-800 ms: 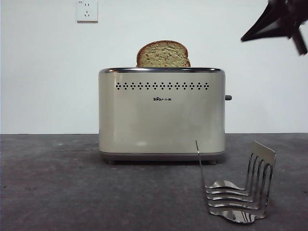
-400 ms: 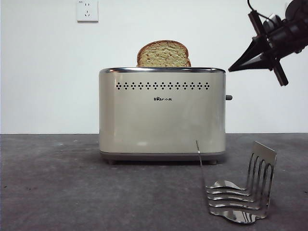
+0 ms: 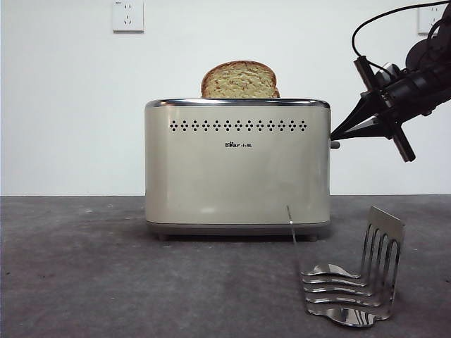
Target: Pick up a slice of bread from the rack,put the bread on the toaster,press the button
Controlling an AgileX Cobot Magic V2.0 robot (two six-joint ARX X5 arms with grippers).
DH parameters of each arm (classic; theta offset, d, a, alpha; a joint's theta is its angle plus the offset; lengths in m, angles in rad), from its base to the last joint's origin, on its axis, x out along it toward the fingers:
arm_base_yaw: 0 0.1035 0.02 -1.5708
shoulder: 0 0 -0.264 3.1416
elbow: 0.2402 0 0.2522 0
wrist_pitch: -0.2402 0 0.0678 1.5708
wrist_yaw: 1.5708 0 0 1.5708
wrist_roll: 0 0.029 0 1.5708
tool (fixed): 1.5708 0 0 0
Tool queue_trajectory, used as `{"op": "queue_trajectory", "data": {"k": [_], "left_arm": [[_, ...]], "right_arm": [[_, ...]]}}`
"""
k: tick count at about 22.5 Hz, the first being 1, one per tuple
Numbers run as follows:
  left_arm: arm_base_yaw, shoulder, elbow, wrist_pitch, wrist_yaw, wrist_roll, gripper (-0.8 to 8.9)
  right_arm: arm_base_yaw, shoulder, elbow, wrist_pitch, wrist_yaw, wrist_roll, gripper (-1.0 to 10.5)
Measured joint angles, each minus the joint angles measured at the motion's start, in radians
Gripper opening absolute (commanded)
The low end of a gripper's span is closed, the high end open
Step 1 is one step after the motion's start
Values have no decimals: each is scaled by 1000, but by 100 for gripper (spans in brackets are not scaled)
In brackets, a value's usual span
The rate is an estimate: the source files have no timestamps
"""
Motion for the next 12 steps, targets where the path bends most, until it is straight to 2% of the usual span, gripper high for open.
{"op": "queue_trajectory", "data": {"k": [4, 12], "left_arm": [[0, -3, 0, 0, 0, -2, -9], [0, -3, 0, 0, 0, -2, -9]], "right_arm": [[14, 10, 6, 0, 13, 0, -8], [17, 36, 10, -41, 91, -24, -8]]}}
